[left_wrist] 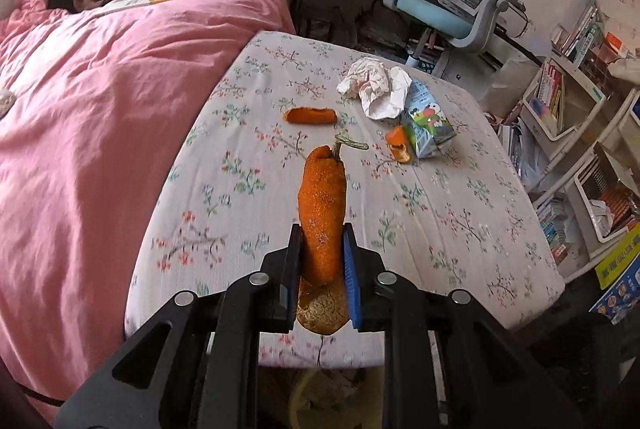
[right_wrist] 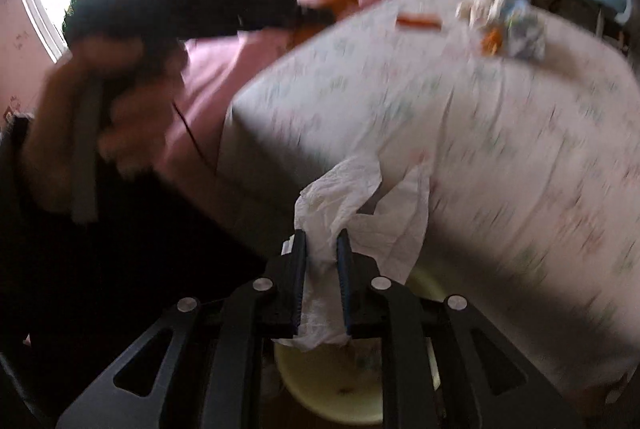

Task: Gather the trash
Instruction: 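Carry tissue and orange peel over the yellow bin and open both grippers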

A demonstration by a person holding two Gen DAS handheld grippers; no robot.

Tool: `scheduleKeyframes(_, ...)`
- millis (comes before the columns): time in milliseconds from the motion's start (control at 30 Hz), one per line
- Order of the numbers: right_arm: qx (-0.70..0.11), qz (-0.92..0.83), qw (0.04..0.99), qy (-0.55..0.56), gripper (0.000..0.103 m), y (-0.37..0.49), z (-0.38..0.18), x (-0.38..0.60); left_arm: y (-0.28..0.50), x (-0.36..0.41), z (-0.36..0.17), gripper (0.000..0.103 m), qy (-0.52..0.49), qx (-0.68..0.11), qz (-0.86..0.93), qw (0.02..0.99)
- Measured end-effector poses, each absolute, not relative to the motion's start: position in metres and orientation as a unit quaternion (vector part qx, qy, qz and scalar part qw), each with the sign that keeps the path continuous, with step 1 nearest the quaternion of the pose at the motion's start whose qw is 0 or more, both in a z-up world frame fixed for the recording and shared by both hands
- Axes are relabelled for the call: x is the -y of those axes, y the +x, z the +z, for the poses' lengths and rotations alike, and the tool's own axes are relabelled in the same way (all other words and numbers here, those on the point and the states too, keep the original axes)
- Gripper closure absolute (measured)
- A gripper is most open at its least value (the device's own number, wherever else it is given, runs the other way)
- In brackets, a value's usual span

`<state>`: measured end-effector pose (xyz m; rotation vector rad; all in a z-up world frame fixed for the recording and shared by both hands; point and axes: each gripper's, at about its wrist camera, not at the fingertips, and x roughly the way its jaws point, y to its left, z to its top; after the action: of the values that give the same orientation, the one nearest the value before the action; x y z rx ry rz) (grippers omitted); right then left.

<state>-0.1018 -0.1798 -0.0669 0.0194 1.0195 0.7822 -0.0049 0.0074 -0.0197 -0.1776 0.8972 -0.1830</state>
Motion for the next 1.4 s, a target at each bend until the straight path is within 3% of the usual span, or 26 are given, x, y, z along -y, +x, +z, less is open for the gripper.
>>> scheduleKeyframes(33, -0.491, 0.361, 0.793, 0.009, 0.081, -0.103, -0.073, 0.179, -0.009, -0.009, -0.021, 0.085, -0.089, -0.434, -0.089, 0.892)
scheduleKeyframes(100, -0.497, 0.353, 0.793, 0.010, 0.061, -0.104, -0.077, 0.181, -0.017, -0.010, -0.023, 0.085, -0.090, -0.437, -0.089, 0.890)
scheduleKeyframes(500, -0.417, 0.240, 0.868, 0.120, 0.033, -0.099, -0.049, 0.239, -0.057, 0.017, -0.051, 0.084, -0.058, -0.492, -0.132, 0.858)
scheduleKeyframes(600, -0.406, 0.213, 0.876, 0.151, 0.031, -0.095, -0.049, 0.252, -0.076, 0.047, -0.074, 0.084, -0.011, -0.541, -0.175, 0.822)
scheduleKeyframes(700, -0.403, 0.192, 0.878, 0.175, 0.030, -0.094, -0.049, 0.267, -0.092, 0.067, -0.083, 0.076, 0.047, -0.545, -0.180, 0.817)
scheduleKeyframes(767, -0.400, 0.183, 0.879, 0.184, 0.029, -0.100, -0.049, 0.277, -0.097, 0.073, -0.081, 0.055, 0.072, -0.534, -0.169, 0.826)
scheduleKeyframes(800, -0.399, 0.181, 0.879, 0.185, 0.029, -0.101, -0.049, 0.278, -0.097, 0.072, -0.078, 0.052, 0.074, -0.525, -0.157, 0.833)
scheduleKeyframes(1400, -0.407, 0.173, 0.882, 0.162, 0.025, -0.097, -0.054, 0.266, -0.077, 0.009, -0.045, 0.031, -0.044, -0.448, -0.035, 0.892)
